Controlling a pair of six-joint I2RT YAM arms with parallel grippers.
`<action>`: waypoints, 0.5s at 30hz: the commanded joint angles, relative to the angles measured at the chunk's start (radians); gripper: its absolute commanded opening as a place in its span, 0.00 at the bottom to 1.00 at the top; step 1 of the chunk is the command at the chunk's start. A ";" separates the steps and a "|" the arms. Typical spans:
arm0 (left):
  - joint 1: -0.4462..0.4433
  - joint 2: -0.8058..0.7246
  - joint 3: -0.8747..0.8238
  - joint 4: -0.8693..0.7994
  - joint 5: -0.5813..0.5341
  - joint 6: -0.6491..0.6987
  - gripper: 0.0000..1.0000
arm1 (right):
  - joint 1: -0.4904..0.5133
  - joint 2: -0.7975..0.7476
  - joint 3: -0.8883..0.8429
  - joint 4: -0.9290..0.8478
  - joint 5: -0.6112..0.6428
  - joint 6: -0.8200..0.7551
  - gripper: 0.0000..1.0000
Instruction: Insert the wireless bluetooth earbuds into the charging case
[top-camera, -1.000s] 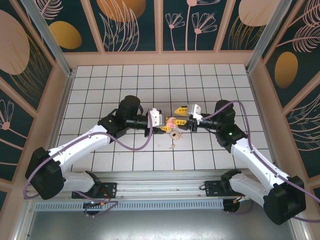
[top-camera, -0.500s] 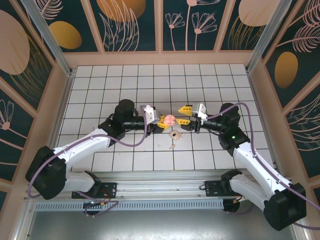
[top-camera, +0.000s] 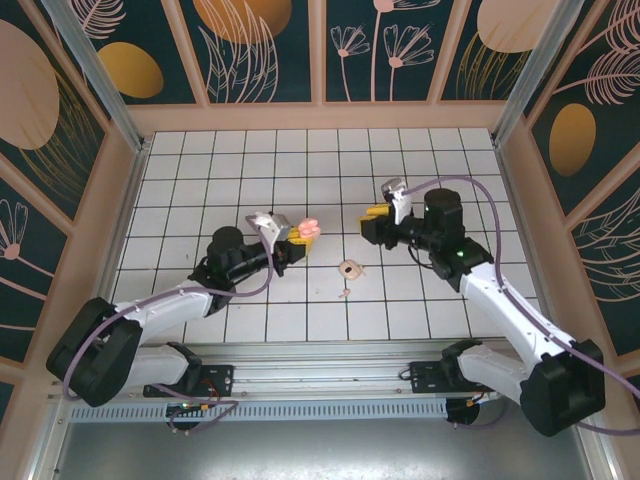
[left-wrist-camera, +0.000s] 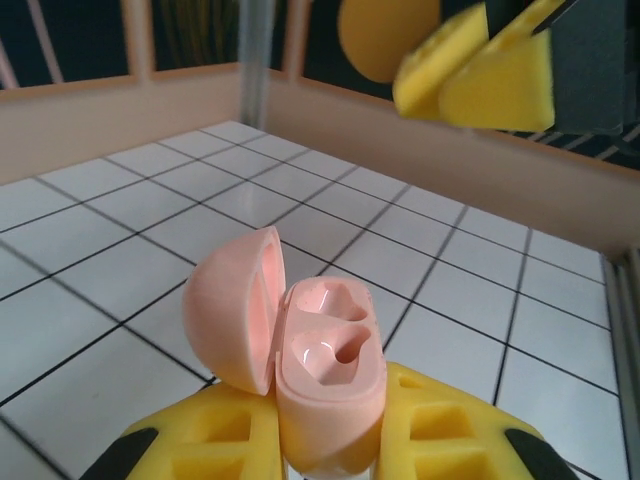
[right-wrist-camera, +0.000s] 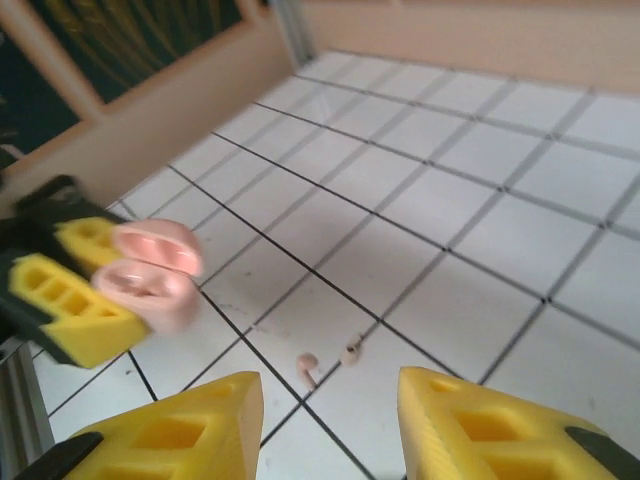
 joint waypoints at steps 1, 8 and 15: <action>0.014 -0.058 -0.053 0.123 -0.132 -0.075 0.18 | 0.001 0.067 0.088 -0.238 0.147 0.210 0.41; 0.021 -0.063 -0.084 0.126 -0.161 -0.105 0.15 | 0.088 0.124 0.106 -0.451 0.237 0.499 0.38; 0.020 -0.039 -0.087 0.137 -0.130 -0.090 0.12 | 0.240 0.144 0.038 -0.493 0.283 0.767 0.37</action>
